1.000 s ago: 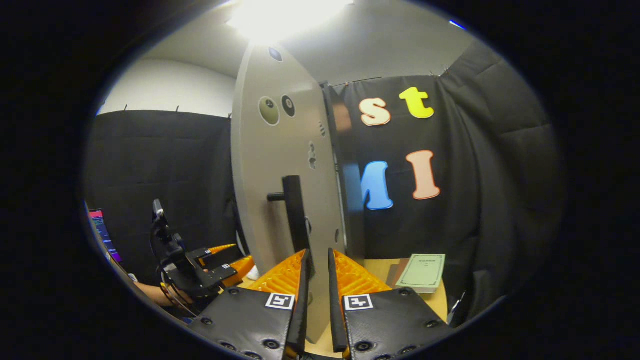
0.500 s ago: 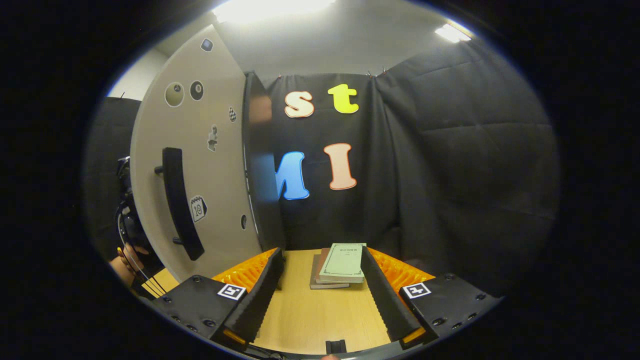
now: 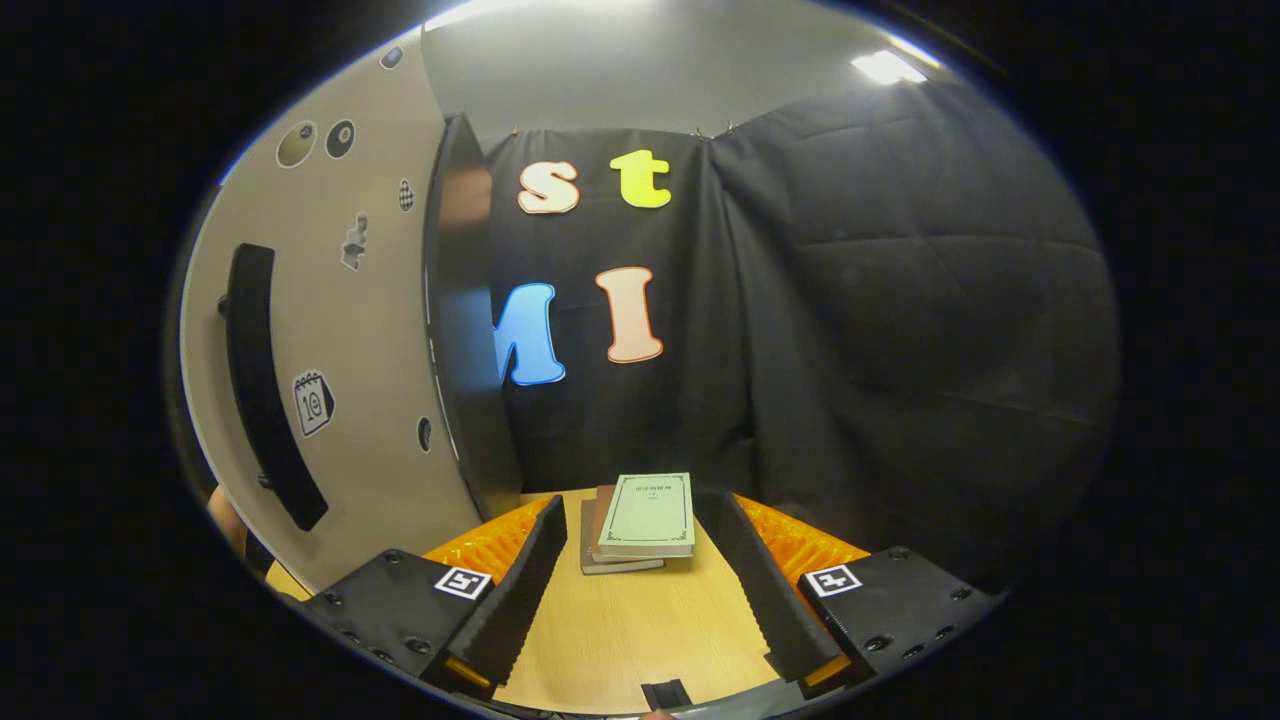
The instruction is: Open the cabinet door with the right hand, grasp the bottle in the cabinet with the left hand and place it on the coaster, then close the cabinet door with the right hand.
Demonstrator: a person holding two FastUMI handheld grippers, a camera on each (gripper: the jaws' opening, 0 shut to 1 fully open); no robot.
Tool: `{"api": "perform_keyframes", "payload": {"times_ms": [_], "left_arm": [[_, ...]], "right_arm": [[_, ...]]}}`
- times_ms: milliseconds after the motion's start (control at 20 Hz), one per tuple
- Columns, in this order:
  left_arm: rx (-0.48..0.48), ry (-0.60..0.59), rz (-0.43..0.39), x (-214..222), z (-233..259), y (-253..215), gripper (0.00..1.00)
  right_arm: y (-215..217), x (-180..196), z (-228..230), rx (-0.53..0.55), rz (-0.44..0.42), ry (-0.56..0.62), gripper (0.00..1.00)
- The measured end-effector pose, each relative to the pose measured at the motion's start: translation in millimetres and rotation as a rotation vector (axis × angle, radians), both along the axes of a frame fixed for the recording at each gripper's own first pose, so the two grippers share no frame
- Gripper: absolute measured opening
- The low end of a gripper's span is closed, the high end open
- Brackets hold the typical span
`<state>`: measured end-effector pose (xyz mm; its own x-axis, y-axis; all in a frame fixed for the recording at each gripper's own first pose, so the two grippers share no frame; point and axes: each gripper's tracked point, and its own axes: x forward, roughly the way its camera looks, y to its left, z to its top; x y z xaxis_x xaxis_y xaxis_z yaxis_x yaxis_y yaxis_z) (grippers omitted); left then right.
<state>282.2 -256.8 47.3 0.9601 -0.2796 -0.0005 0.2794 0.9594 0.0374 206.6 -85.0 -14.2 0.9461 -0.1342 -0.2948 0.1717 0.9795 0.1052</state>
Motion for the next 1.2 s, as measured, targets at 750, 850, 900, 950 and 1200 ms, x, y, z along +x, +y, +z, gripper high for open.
{"api": "perform_keyframes", "payload": {"times_ms": [750, 850, 900, 950, 1200], "left_arm": [[0.028, 0.071, -0.046, 73.6, -48.5, -6.6, 0.75], [0.023, 0.077, -0.032, 71.5, -50.0, -2.7, 0.74], [0.016, 0.078, -0.025, 69.0, -49.2, 1.0, 0.72], [0.004, 0.074, -0.016, 63.7, -45.7, 5.8, 0.75], [-0.035, 0.034, 0.052, 33.7, -26.6, 39.9, 0.74]], "right_arm": [[7.9, 17.7, -24.3, 0.02, -0.102, 0.053, 0.98], [7.0, 17.5, -23.2, 0.026, -0.093, 0.052, 0.98], [5.7, 16.9, -22.9, 0.031, -0.089, 0.05, 0.98], [4.7, 16.5, -23.3, 0.036, -0.083, 0.05, 0.98], [1.1, 16.2, -23.1, 0.069, -0.043, 0.048, 0.98]]}}
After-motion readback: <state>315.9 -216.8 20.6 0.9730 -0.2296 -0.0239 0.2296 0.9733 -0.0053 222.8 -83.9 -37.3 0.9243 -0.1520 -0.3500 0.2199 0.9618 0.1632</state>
